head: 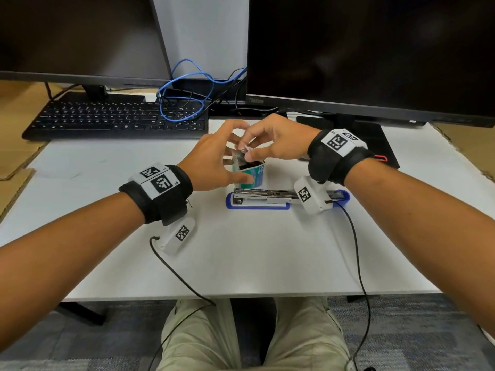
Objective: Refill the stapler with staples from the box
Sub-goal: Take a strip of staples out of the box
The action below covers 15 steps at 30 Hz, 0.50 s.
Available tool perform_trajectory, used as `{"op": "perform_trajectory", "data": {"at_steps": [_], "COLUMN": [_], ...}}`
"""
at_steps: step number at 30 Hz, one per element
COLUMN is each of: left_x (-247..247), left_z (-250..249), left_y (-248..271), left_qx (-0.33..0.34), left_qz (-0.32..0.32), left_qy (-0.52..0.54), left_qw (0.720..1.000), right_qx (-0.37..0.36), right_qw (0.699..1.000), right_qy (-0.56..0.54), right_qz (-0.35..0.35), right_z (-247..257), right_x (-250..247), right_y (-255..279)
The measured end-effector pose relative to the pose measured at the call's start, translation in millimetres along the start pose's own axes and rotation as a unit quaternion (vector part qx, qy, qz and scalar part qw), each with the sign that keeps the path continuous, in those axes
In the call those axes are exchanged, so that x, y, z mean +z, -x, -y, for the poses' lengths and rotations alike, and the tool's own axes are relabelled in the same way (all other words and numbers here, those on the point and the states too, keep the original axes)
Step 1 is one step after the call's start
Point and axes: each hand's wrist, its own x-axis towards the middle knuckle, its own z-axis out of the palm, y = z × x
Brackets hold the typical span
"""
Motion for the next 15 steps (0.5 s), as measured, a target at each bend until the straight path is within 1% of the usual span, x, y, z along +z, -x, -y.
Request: {"op": "perform_trajectory", "data": {"at_steps": [3, 5, 9, 15], "left_x": [1, 0, 0, -1], "left_z": [6, 11, 14, 11], "left_y": [5, 8, 10, 12], "left_qx": [0.030, 0.049, 0.052, 0.058], "left_qz": [-0.092, -0.139, -0.144, -0.146], "left_qy": [0.007, -0.025, -0.100, -0.127], "left_qw": [0.995, 0.989, 0.983, 0.979], "right_qx": [0.006, 0.024, 0.033, 0.042], "right_qw": [0.999, 0.998, 0.998, 0.999], "right_qy": [-0.042, -0.059, -0.051, -0.012], "right_qz": [-0.010, -0.013, -0.019, 0.002], "right_z": [-6, -10, -12, -6], "right_x": [2, 4, 7, 6], "right_y": [2, 2, 2, 6]}}
